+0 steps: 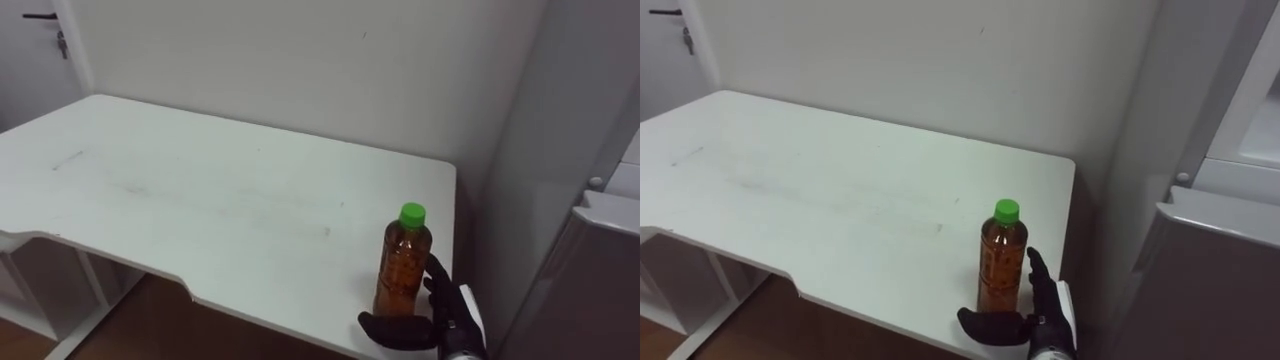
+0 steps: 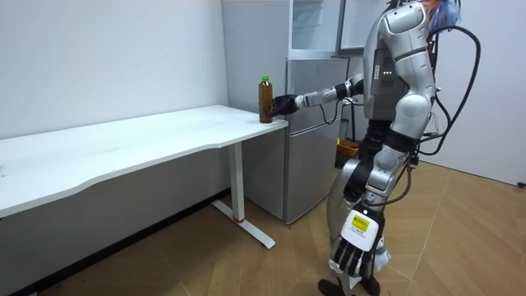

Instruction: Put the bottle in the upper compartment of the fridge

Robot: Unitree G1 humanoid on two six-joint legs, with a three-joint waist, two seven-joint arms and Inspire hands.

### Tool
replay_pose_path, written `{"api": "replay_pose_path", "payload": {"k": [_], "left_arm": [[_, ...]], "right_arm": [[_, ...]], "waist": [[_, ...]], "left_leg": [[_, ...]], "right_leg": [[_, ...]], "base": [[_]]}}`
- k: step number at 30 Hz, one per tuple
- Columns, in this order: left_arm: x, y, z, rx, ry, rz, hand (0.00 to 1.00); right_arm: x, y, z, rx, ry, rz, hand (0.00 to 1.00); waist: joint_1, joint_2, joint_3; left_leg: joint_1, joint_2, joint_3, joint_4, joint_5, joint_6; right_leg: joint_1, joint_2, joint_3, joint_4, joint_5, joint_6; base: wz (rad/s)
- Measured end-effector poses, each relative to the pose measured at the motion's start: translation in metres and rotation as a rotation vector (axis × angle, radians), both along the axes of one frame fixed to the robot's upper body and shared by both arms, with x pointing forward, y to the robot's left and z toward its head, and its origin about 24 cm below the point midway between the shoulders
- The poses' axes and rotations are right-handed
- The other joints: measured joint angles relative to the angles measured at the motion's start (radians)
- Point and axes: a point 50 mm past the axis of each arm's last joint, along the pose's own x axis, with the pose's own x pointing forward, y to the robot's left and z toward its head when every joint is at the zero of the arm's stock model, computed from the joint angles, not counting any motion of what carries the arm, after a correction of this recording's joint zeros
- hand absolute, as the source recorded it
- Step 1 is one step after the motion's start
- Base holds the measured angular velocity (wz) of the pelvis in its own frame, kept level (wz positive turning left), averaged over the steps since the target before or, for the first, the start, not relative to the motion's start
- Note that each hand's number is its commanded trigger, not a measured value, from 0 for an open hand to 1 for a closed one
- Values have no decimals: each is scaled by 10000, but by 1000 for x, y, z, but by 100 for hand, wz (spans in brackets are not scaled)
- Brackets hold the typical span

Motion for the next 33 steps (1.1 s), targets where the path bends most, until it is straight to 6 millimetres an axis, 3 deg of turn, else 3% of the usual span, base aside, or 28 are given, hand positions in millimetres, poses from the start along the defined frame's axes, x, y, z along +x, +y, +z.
{"api": "replay_pose_path", "payload": {"k": [8, 12, 16, 23, 28, 33], "left_arm": [[3, -1, 0, -22, -92, -55, 0], [4, -1, 0, -34, -102, -45, 0], [3, -1, 0, -197, -27, -53, 0], [3, -1, 0, -216, -25, -58, 0], [3, -1, 0, -222, -18, -54, 0], [5, -1, 0, -221, -69, -63, 0]], "right_arm": [[4, 4, 6, 53, -216, -143, 0], [9, 5, 12, 173, -360, -88, 0], [11, 5, 13, 486, -307, -171, 0], [14, 3, 13, 449, -208, -281, 0], [15, -1, 12, 386, -155, -713, 0], [19, -5, 14, 432, -96, -1285, 0]], "waist": [[127, 12, 52], [213, 1, 152], [201, 54, 185], [198, 64, 171], [204, 98, 63], [192, 110, 50]], "left_leg": [[-101, -12, -28, 2, 1, 0], [-151, -14, -65, 18, 0, 1], [-167, -10, -110, 34, -2, -1], [-264, -14, -133, 182, -6, 5], [-333, -78, -291, 179, 71, 22], [-346, -124, -402, 178, 120, 41]], "right_leg": [[-78, 0, -38, -19, -3, 2], [-104, 0, -73, 1, -2, 4], [-151, -18, -96, 134, -2, 5], [-176, -22, -108, 158, -1, 4], [-215, -52, -199, 171, 4, -2], [-209, -93, -344, 192, 5, 0]], "base": [[0], [4], [2], [0], [8], [7]]}}
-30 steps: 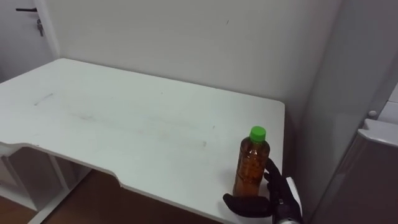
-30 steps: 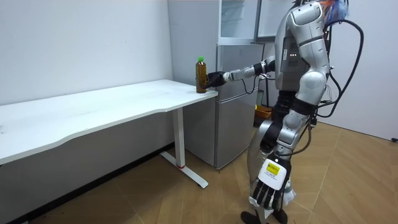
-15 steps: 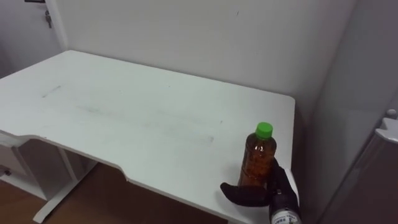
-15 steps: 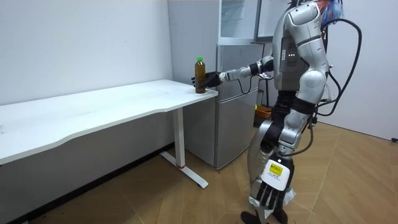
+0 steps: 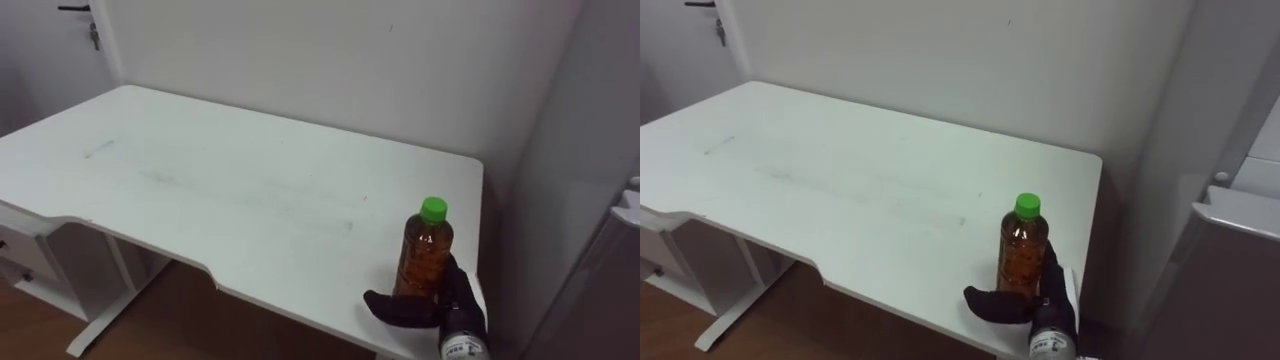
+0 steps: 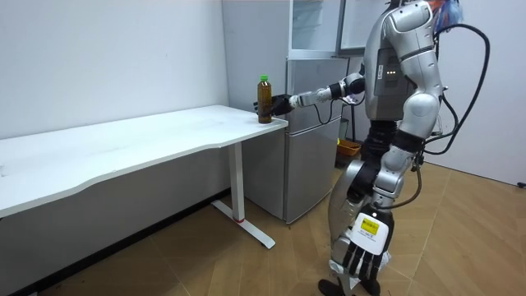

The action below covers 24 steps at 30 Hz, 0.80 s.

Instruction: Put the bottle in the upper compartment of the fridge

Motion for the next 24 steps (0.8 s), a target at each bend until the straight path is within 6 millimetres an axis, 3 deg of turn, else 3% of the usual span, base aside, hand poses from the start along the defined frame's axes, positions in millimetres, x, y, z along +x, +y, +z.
{"api": "replay_pose_path", "payload": {"k": [20, 23, 24], "left_arm": [[9, -1, 0, -118, -293, 307, 0], [9, -1, 0, -226, -325, 575, 0], [9, -1, 0, -254, -340, 640, 0]], "right_arm": [[2, -4, 4, 171, -44, -978, 0], [2, -6, 2, 110, -61, -1001, 0], [2, -6, 2, 98, -86, -946, 0]], "waist": [[141, -58, -7], [236, -62, 9], [248, -57, 49]], "left_leg": [[-298, -56, -104, 9, 89, 26], [-283, -54, -106, 10, 91, 25], [-281, -54, -110, 10, 94, 21]], "right_leg": [[-294, -80, -162, 121, 2, 5], [-283, -102, -280, 152, 3, 5], [-283, -103, -280, 160, 3, 5]], "base": [[2], [0], [0]]}}
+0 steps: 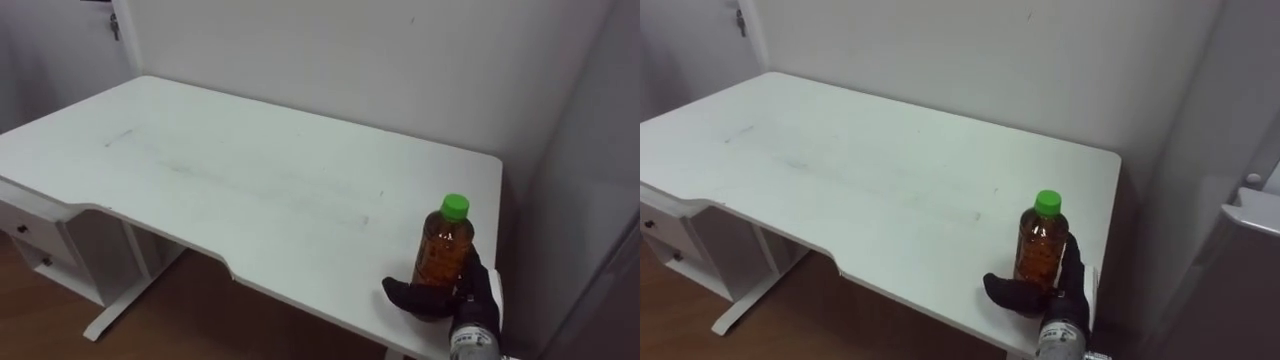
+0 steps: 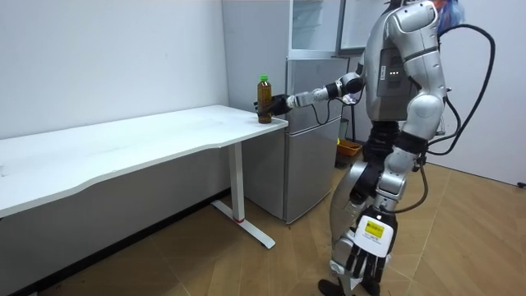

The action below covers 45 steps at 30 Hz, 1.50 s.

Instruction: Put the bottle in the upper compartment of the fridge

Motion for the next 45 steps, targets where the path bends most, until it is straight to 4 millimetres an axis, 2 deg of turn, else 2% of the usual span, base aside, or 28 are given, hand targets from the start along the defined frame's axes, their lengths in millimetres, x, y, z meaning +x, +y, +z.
{"api": "replay_pose_path", "payload": {"k": [1, 2, 3, 8, 12, 23, 26, 29, 33, 35, 38, 41, 43, 45], "left_arm": [[0, 0, 0, -5, -17, -4, 0], [0, 0, 0, -8, -27, -7, 0], [0, 0, 0, -16, -37, -16, 0], [2, -2, 0, -64, -110, -128, 0], [6, -2, 0, -65, -236, -185, 0], [8, -2, 0, -69, -278, -230, 0], [7, -1, 0, -80, -296, -224, 0], [3, 1, 0, -12, -192, -162, 0], [-3, 7, 0, 99, -90, 302, 0], [-5, 12, 1, 249, -109, 486, 0], [-10, 19, 3, 528, -222, 913, 0], [-14, 24, 4, 653, -323, 1360, 0], [-16, 28, 5, 726, -469, 1660, 0], [-18, 31, 6, 801, -532, 1917, 0]], "right_arm": [[0, 0, 0, 3, -41, 46, 0], [1, 0, 1, -11, -54, 77, 22], [1, -1, 1, -36, -55, 124, 100], [2, -3, 1, -73, -68, 162, 100], [3, -16, 0, -118, -12, -194, 100], [4, -20, -2, 138, 139, -318, 100], [4, -20, -3, 140, 177, -315, 100], [5, -21, -2, 534, 240, -425, 100], [6, -19, 2, 615, 296, -72, 100], [7, -15, 6, 750, 182, 177, 100], [3, -7, 24, 1295, -603, 836, 100], [-2, -2, 50, 1478, -1752, 1733, 100], [-5, 1, 69, 1514, -2630, 2445, 100], [-11, -3, 80, 1593, -3155, 2632, 100]], "waist": [[0, -23, 46], [-1, -21, 71], [1, -12, 94], [-8, -33, 87], [-8, -99, 42], [41, -147, 39], [48, -178, 36], [39, -289, -15], [-80, -330, -14], [-132, -347, -18], [-184, -389, -32], [-350, -399, -34], [-628, -403, -48], [-651, -440, -85]], "left_leg": [[-3, 1, -2, 1, 2, -3], [-10, 2, -3, 3, 3, -4], [-32, 2, -3, 9, 3, -5], [-47, -11, 2, 19, 9, 0], [-33, -10, 3, -1, 59, -15], [73, -6, 10, -189, 72, -44], [137, -10, 17, -252, 76, -51], [142, -8, 29, -262, 81, -58], [140, 0, 70, -262, 80, -57], [181, 22, 163, -305, 81, -56], [418, 50, 363, -474, 85, -49], [746, 78, 518, -558, 73, -25], [1022, 98, 582, -731, 67, -20], [1183, 121, 722, -771, 49, 1]], "right_leg": [[-4, 0, 0, 5, 0, 0], [-11, 0, 0, 5, 0, 0], [-34, -1, -2, 5, 0, -1], [-68, -24, 0, -42, -27, -14], [-61, -22, -2, -43, -43, -29], [-26, -1, 16, -70, -87, -28], [-2, -3, 44, -64, -100, -16], [-23, -7, 50, -52, -119, -16], [-17, -9, 45, -52, -115, -12], [-19, -13, 72, -49, -112, -11], [56, -16, 301, -40, -105, -2], [303, 4, 451, -111, -80, 39], [526, 69, 579, -280, 15, 78], [660, 114, 791, -372, 56, 85]], "base": [[0], [0], [0], [0], [0], [0], [0], [0], [0], [-9], [-19], [-15], [-14], [-22]]}}
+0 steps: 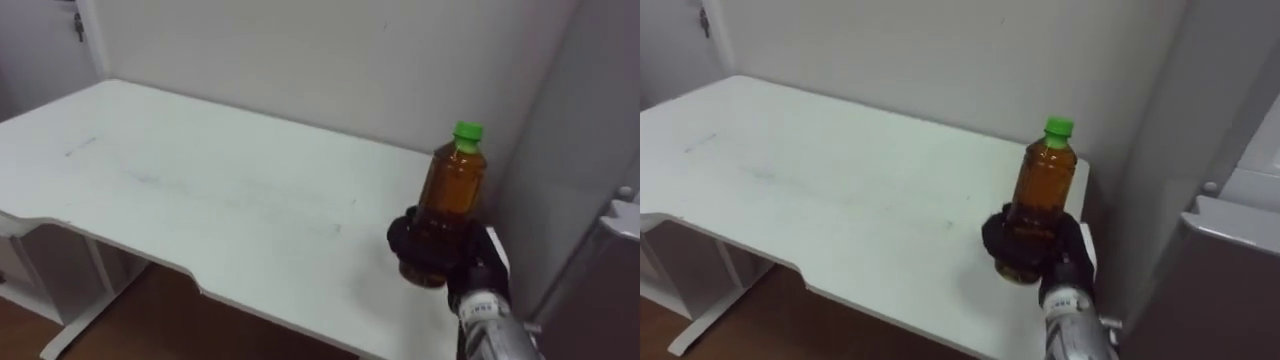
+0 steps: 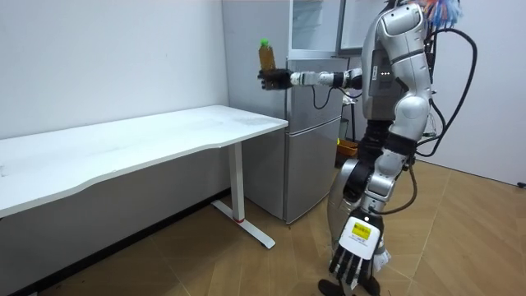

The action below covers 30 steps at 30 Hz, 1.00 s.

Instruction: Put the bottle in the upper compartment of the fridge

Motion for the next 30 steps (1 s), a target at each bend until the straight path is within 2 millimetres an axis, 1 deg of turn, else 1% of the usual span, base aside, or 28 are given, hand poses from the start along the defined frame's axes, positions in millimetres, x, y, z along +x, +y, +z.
{"api": "replay_pose_path", "payload": {"k": [2, 3, 4, 5, 6, 8, 9, 10, 11, 13, 14, 16, 18, 20, 22, 24, 25, 27, 28, 30], "left_arm": [[-6, 0, -1, 101, 132, 109, 0], [-8, 0, -1, 147, 157, 296, 0], [-8, 0, -1, 245, 167, 344, 0], [-9, 1, -1, 297, 188, 361, 0], [-13, 1, -1, 356, 323, 424, 0], [-15, 1, -2, 455, 381, 530, 0], [-16, 2, -2, 499, 419, 584, 0], [-19, 2, -2, 510, 490, 665, 0], [-20, 3, -2, 514, 505, 746, 0], [-23, 5, -2, 563, 566, 980, 0], [-24, 6, -2, 580, 596, 1071, 0], [-28, 7, -1, 653, 685, 1283, 0], [-33, 7, -1, 646, 819, 1406, 0], [-36, 7, -1, 652, 869, 1498, 0], [-38, 8, -1, 680, 896, 1611, 0], [-38, 9, 0, 703, 866, 1656, 0], [-39, 10, 0, 719, 830, 1716, 0], [-40, 12, 1, 759, 808, 1831, 0], [-39, 13, 1, 772, 785, 1871, 0], [-39, 12, 1, 741, 756, 1856, 0]], "right_arm": [[-2, -2, 6, 46, -281, 58, 100], [-4, -5, 9, -14, -470, -9, 100], [-7, -10, 12, -346, -683, -153, 100], [-9, -13, 14, -520, -769, -196, 100], [-10, -14, 16, -806, -918, -77, 100], [-12, -13, 21, -1317, -1246, 203, 100], [-13, -13, 25, -1566, -1450, 245, 100], [-14, -14, 28, -1689, -1583, 321, 100], [-14, -15, 31, -1767, -1667, 368, 100], [-15, -23, 39, -1979, -1991, 298, 100], [-15, -26, 41, -2006, -2031, 198, 100], [-15, -42, 50, -2095, -2270, -394, 100], [-16, -51, 56, -2060, -2437, -832, 100], [-17, -61, 62, -2196, -2610, -1164, 100], [-19, -73, 70, -2322, -2805, -1638, 100], [-20, -80, 74, -2380, -2902, -1963, 100], [-21, -82, 76, -2390, -2969, -2079, 100], [-22, -84, 79, -2366, -3074, -2224, 100], [-23, -84, 81, -2384, -3146, -2242, 100], [-24, -87, 83, -2384, -3256, -2300, 100]], "waist": [[-118, 27, -41], [-242, 26, -87], [-314, 16, -113], [-358, 20, -113], [-473, 50, -118], [-562, 87, -136], [-613, 114, -150], [-696, 151, -188], [-712, 165, -206], [-756, 198, -197], [-761, 188, -214], [-764, 136, -239], [-792, 125, -226], [-915, 112, -227], [-1092, 75, -206], [-1205, 38, -185], [-1308, -6, -153], [-1404, -62, -132], [-1568, -95, -145], [-1656, -101, -150]], "left_leg": [[162, 51, 153, 7, -55, 11], [192, 52, 184, 8, -60, 17], [227, 58, 237, 17, -60, 19], [276, 67, 275, 13, -60, 20], [377, 77, 328, -3, -64, 25], [457, 93, 384, 0, -70, 31], [494, 97, 390, -7, -77, 34], [530, 102, 404, -5, -94, 50], [541, 103, 414, -5, -98, 58], [689, 99, 453, -47, -101, 68], [713, 100, 473, -68, -100, 69], [769, 116, 570, -83, -98, 71], [836, 130, 652, -99, -103, 75], [850, 133, 670, -97, -111, 80], [864, 136, 699, -100, -111, 83], [902, 164, 798, -123, -109, 81], [951, 188, 868, -139, -112, 75], [966, 218, 917, -147, -143, 43], [967, 231, 921, -144, -154, 30], [998, 244, 950, -145, -162, 16]], "right_leg": [[127, 38, 166, -27, 60, 17], [128, 38, 279, -20, 68, 16], [138, 40, 355, -20, 78, 11], [165, 42, 378, -20, 85, 9], [240, 50, 462, -24, 95, 10], [283, 60, 549, -15, 105, 3], [308, 70, 611, -16, 119, -1], [315, 69, 645, -7, 119, 0], [320, 69, 686, -4, 120, 1], [421, 82, 869, 8, 146, 6], [427, 79, 881, 20, 146, 6], [449, 81, 937, 25, 163, 0], [477, 99, 1047, 26, 172, 0], [473, 127, 1157, 13, 194, 15], [476, 142, 1222, 13, 207, 13], [528, 161, 1311, 23, 210, 8], [548, 185, 1411, 22, 211, 6], [550, 213, 1458, 12, 216, -3], [550, 225, 1463, 4, 217, -3], [561, 243, 1509, 6, 216, -3]], "base": [[-25], [-13], [-12], [-17], [-16], [-12], [0], [0], [0], [-6], [-8], [-13], [-14], [-8], [-6], [-13], [-16], [-13], [-7], [-7]]}}
